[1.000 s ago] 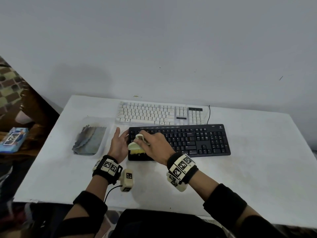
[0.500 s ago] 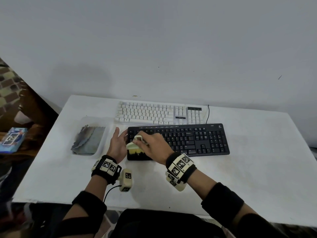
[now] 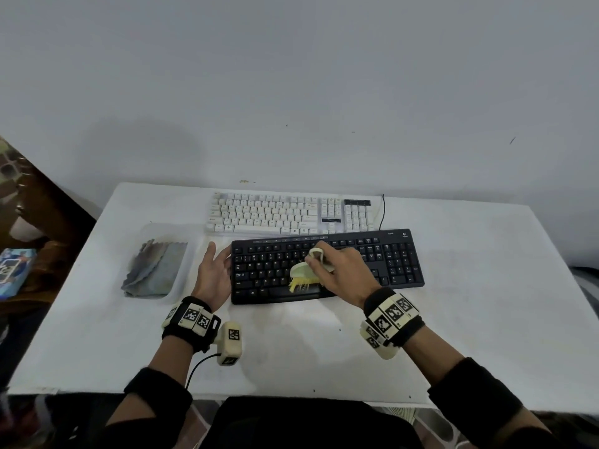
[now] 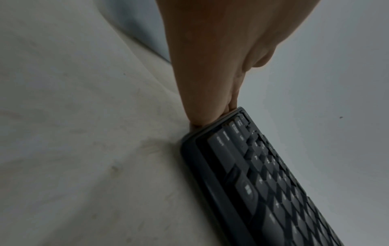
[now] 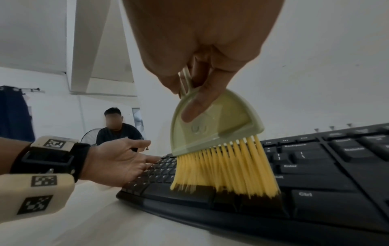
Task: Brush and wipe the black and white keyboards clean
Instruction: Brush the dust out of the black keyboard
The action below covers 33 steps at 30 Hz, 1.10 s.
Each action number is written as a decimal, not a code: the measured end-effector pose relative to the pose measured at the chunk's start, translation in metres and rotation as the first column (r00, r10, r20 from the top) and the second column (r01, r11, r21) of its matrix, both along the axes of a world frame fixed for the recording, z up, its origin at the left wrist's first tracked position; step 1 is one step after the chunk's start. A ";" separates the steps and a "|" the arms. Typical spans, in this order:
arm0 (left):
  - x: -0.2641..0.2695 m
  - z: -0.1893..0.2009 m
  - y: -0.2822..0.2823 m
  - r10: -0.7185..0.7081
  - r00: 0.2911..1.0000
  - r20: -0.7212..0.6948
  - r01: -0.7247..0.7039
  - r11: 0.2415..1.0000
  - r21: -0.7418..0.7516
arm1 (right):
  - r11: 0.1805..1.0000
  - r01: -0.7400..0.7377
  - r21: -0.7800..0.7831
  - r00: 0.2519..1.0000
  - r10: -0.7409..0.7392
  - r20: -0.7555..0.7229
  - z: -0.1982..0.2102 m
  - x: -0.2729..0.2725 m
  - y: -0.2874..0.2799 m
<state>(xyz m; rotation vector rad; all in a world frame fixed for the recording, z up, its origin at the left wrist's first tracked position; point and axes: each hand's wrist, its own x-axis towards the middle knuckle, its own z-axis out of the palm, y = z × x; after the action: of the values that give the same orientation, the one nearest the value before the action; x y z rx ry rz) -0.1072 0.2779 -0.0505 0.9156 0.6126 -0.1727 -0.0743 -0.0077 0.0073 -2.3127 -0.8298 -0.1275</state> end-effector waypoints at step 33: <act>0.001 -0.001 -0.003 0.016 1.000 0.022 -0.017 1.000 0.020 | 0.995 -0.098 0.027 0.994 0.096 0.058 0.000 -0.002 0.055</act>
<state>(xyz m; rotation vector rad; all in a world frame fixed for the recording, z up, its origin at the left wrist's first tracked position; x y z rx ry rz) -0.1060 0.2745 -0.0519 0.9303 0.6021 -0.1419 -0.0759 0.0469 0.0076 -2.2455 -0.9610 -0.1619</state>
